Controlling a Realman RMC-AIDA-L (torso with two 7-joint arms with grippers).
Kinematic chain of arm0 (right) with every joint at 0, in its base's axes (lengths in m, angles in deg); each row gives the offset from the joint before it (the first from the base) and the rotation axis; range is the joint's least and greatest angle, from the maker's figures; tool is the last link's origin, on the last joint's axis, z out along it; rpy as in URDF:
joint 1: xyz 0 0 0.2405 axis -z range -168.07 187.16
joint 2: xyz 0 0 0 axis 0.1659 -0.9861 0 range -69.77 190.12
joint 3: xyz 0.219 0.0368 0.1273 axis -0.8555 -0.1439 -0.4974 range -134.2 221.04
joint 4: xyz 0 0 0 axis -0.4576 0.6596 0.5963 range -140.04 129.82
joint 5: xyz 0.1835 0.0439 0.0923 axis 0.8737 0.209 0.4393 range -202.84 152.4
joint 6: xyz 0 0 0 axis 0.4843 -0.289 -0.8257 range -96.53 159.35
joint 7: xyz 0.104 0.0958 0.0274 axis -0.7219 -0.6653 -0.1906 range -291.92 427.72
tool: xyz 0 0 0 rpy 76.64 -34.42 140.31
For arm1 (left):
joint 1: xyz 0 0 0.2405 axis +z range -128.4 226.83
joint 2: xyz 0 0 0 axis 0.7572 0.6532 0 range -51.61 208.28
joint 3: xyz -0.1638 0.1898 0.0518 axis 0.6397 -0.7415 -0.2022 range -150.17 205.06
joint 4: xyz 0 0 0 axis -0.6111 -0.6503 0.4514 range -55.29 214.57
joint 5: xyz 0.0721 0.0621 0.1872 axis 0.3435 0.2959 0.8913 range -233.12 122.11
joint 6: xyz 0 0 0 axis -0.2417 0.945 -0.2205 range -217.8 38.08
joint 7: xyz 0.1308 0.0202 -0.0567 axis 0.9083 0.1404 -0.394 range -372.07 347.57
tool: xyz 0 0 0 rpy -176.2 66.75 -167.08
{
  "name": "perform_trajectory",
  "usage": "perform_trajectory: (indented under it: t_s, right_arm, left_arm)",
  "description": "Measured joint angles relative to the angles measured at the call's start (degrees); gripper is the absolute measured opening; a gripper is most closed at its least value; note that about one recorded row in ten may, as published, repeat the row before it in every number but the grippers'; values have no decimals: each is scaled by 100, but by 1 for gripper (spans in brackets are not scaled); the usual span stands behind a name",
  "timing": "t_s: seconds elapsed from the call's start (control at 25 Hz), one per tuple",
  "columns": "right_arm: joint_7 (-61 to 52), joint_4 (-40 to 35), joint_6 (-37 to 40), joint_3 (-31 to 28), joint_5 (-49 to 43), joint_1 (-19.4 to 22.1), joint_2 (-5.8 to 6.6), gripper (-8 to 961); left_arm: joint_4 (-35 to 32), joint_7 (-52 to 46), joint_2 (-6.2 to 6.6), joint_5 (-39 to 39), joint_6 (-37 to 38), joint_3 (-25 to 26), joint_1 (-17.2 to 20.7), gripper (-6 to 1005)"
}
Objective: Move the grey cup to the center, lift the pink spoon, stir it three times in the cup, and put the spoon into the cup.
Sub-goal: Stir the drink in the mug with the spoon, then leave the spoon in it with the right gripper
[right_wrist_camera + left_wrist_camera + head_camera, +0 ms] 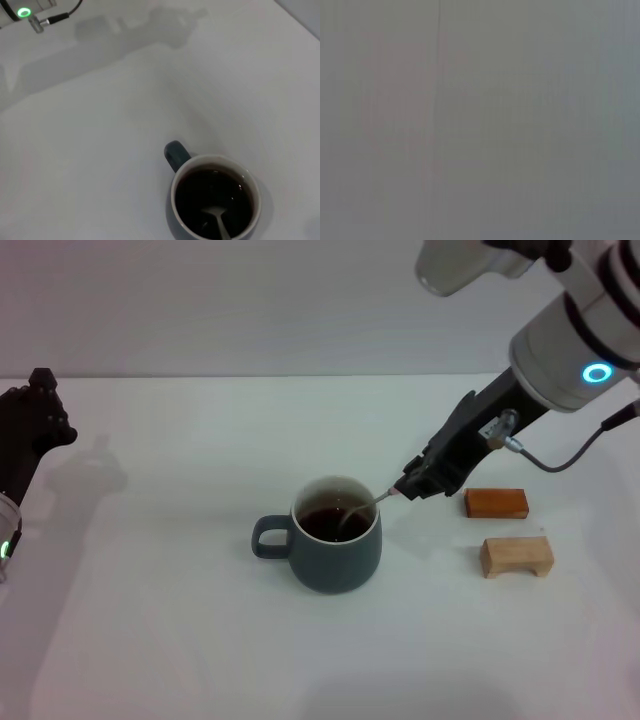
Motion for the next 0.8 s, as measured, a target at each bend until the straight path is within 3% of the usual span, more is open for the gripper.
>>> perform_trajectory:
  t_s: [0.4,0.8]
  right_arm:
    - [174,-728,428,200,-43,-286,-24,152]
    - [425,-1749,868,368,-53,-903,-36,153]
  left_arm:
    - [20,-2,7,0,56,28,34,-2]
    - [18,-7,26,0,132,56,14,-2]
